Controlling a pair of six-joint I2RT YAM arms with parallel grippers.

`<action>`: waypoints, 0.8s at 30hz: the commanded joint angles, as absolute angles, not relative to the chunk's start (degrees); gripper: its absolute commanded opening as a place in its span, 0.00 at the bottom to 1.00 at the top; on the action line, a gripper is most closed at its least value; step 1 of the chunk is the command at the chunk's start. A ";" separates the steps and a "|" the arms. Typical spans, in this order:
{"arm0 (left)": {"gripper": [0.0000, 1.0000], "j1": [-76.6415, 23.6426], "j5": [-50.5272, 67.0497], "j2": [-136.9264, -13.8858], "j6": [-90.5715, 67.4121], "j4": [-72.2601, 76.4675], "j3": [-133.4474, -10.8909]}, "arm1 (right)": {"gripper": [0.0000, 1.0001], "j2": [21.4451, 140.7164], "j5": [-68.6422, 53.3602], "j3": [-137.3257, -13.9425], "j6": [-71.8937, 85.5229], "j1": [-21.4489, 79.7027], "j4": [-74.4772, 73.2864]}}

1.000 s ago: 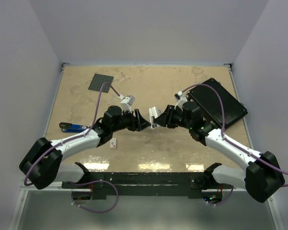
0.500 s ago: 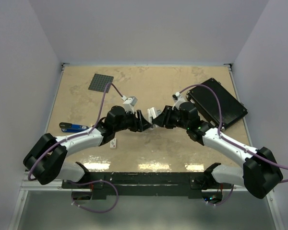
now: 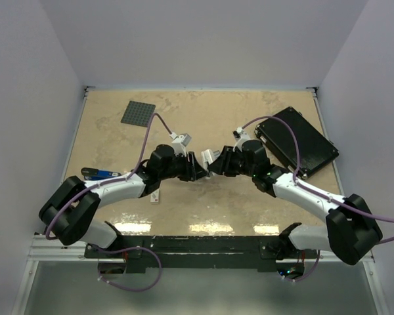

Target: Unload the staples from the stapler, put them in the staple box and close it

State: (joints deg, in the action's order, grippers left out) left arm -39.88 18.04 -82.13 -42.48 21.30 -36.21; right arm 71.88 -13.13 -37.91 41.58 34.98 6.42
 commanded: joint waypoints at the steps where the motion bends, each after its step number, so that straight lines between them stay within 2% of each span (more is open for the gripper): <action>1: 0.41 -40.52 21.18 -84.72 -43.33 23.82 -40.42 | 0.00 71.37 -19.24 -39.55 41.05 36.12 15.12; 2: 0.32 -40.43 22.05 -85.25 -43.50 23.64 -40.60 | 0.00 71.63 -19.68 -39.72 40.09 36.21 14.86; 4: 0.24 -40.52 23.28 -86.13 -44.03 24.43 -40.52 | 0.00 71.63 -20.82 -40.08 38.59 36.12 13.72; 5: 0.15 -40.43 24.25 -86.22 -43.95 26.00 -40.34 | 0.00 71.28 -20.66 -40.08 37.02 36.21 13.45; 7: 0.02 -40.43 24.17 -85.87 -42.55 26.46 -39.82 | 0.00 70.75 -20.74 -39.90 35.95 36.12 13.54; 8: 0.00 -40.43 23.04 -85.52 -41.32 26.02 -39.73 | 0.00 70.14 -20.83 -40.16 34.64 36.21 13.45; 16: 0.00 -40.52 13.91 -75.95 -21.82 20.76 -37.00 | 0.00 66.36 -18.20 -43.85 24.27 36.21 3.70; 20: 0.00 -40.43 4.41 -71.55 -11.97 17.58 -35.86 | 0.00 65.39 -18.28 -43.59 21.45 36.21 3.95; 24: 0.00 -40.43 1.15 -71.19 -3.72 16.09 -36.12 | 0.00 68.20 -16.01 -43.24 18.46 36.21 5.18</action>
